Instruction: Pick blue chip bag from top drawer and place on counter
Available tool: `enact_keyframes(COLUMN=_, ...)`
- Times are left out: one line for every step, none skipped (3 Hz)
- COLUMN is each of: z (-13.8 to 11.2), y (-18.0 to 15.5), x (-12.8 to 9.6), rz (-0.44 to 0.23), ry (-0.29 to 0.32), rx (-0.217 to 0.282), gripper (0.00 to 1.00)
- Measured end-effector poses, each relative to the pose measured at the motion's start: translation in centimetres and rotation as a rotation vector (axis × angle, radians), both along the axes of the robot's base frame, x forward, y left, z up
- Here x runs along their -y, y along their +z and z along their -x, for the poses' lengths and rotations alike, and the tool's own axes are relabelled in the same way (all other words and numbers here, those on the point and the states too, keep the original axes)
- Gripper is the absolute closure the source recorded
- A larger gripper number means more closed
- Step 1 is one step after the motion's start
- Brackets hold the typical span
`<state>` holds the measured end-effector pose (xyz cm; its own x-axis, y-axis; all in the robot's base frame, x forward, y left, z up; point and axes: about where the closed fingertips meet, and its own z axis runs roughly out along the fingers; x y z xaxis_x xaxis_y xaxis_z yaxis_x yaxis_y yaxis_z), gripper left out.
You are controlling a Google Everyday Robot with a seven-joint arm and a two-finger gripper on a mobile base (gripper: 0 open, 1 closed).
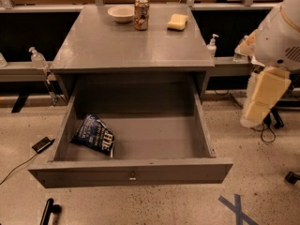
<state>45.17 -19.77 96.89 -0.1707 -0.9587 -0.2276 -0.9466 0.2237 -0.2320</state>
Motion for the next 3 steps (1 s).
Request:
enact_keyframes(z=-3.9, y=-0.8, x=-5.0, rz=-0.034, ry=0.109, rx=0.011, gripper=0.0)
enact_keyframes(z=-9.0, y=-1.8, x=-14.0, rz=-0.037, ry=0.265, rx=0.03, gripper=0.0)
enact_keyframes(z=-13.1, y=-2.8, x=-20.0, rz=0.021, ry=0.25, rx=0.046, gripper=0.0)
